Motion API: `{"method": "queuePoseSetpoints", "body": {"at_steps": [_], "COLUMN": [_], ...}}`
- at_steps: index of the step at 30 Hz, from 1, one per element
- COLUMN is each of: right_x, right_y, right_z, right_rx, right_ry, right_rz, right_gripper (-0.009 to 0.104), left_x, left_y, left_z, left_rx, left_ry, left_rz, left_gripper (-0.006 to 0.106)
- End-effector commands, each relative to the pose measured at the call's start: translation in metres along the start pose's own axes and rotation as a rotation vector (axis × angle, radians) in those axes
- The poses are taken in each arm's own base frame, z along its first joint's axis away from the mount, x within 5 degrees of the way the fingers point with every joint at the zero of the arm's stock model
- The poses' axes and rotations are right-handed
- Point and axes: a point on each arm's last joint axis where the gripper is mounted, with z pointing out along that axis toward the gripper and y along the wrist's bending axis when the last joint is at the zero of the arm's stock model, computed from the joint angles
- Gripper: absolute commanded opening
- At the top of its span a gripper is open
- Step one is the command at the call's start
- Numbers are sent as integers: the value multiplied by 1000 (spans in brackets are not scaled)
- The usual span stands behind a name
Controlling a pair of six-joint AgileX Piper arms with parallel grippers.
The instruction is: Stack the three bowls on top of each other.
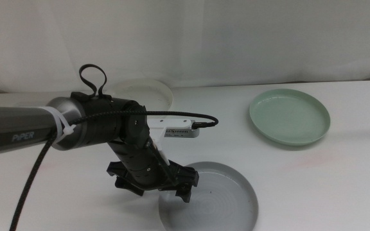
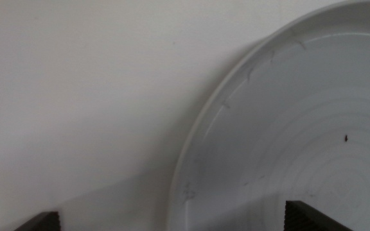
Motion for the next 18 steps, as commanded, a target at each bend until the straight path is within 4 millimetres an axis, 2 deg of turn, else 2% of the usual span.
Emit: {"method": "queuePoseSetpoints", "body": {"at_steps": [1,3,6,7,8,10,11,12,18], "right_x": [13,13,13,13,13,12,12,12,12], "right_y": [-2,-2,-2,-2,-2,-2,-2,-2,-2], "right_z": [0,0,0,0,0,0,0,0,0], "right_rx": [7,7,7,7,7,7,7,7,7], "right_ry": [28,27,27,27,27,25,25,25,21], "right_rz": [-9,-9,-9,-9,-9,-9,-9,-9,-9], "right_gripper": [103,103,103,103,103,103,103,103,103], "left_x": [0,-2,-6,-8,-11,-12,-8,-3,41], "left_y": [-1,-1,2,4,14,26,41,50,104], "left_z": [-10,-21,-50,-62,-88,-119,-147,-163,-239], "left_rx": [-8,-19,-66,-91,-157,-224,-274,-295,-363], "left_ry": [-27,-63,-140,-171,-225,-281,-326,-348,-470], "left_rz": [25,52,79,84,93,83,58,31,-192], "left_gripper": [92,92,92,92,92,92,92,92,92]}}
